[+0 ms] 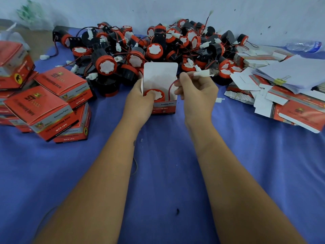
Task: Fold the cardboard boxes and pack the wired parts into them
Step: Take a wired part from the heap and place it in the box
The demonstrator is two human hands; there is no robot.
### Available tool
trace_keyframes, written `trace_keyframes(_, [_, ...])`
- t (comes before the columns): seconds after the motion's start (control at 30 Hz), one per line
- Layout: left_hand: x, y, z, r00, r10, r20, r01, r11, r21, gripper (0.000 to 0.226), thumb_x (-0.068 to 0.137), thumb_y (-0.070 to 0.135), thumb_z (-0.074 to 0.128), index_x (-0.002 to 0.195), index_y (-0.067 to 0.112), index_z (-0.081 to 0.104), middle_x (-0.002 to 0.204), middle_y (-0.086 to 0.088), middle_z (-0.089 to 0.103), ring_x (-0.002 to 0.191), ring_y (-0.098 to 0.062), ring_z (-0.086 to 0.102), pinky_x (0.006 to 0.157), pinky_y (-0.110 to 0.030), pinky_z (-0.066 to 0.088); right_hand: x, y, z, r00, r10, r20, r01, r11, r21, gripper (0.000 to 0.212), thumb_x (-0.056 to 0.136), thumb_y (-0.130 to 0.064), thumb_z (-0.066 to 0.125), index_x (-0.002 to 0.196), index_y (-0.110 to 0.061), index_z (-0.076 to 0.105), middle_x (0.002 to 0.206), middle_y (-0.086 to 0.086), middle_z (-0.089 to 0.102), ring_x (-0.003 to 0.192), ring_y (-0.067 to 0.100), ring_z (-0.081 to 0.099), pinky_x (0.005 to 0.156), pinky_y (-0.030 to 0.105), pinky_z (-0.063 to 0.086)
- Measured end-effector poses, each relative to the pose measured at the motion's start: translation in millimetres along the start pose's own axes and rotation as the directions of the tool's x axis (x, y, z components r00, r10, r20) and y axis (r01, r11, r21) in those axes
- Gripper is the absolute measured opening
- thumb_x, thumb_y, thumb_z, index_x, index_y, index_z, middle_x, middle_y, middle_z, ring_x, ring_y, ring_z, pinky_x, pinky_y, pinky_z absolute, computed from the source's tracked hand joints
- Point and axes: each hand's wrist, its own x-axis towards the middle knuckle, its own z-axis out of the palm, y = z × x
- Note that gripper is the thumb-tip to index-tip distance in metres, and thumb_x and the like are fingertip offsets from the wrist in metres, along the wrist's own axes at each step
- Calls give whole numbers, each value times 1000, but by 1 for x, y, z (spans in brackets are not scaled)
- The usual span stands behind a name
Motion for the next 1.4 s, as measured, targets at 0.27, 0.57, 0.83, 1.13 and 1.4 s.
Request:
trace_keyframes(0.27, [-1, 2, 0, 1000, 4, 18, -4, 1000, -4, 38, 98, 17, 47, 132, 29, 57, 121, 10, 66, 111, -10, 61, 98, -37, 51, -4, 7, 0, 946, -113, 303, 252, 845, -472, 18, 80, -20, 77, 73, -29, 63, 130, -12, 46, 127, 18, 33, 105, 38, 34])
trace_keyframes(0.57, [-4, 3, 0, 999, -3, 32, 5, 998, -63, 32, 93, 25, 55, 124, 28, 62, 112, 13, 69, 106, -7, 64, 96, -35, 53, -4, 13, -3, 923, -110, 369, 323, 744, -584, 12, 79, -22, 78, 90, -18, 76, 149, -4, 41, 138, 21, 23, 112, 43, 22])
trace_keyframes(0.83, [-1, 1, 0, 1000, 21, -10, -21, 1000, 7, 28, 96, 17, 55, 123, 27, 60, 107, 16, 66, 102, -5, 62, 82, -24, 50, 3, 22, -8, 925, -167, 341, 309, 852, -423, 16, 92, -21, 63, 87, -9, 72, 111, -16, 52, 113, 8, 41, 98, 27, 37])
trace_keyframes(1.13, [-2, 3, 1, 999, 27, -26, -26, 999, 23, 36, 101, 10, 39, 128, 23, 60, 118, 5, 67, 108, -12, 62, 84, -22, 50, 0, 12, -5, 972, -192, 139, 222, 941, -254, 9, 90, -21, 66, 96, -22, 60, 86, -6, 56, 81, 9, 53, 75, 16, 45])
trace_keyframes(1.4, [-5, 2, 3, 999, 30, 11, -31, 999, 16, 38, 87, 30, 68, 123, 30, 57, 113, 14, 67, 107, -9, 63, 90, -33, 53, 9, 6, -9, 985, -122, 119, 151, 948, -280, 18, 96, -19, 61, 83, -12, 71, 80, 0, 70, 77, 8, 62, 71, 19, 48])
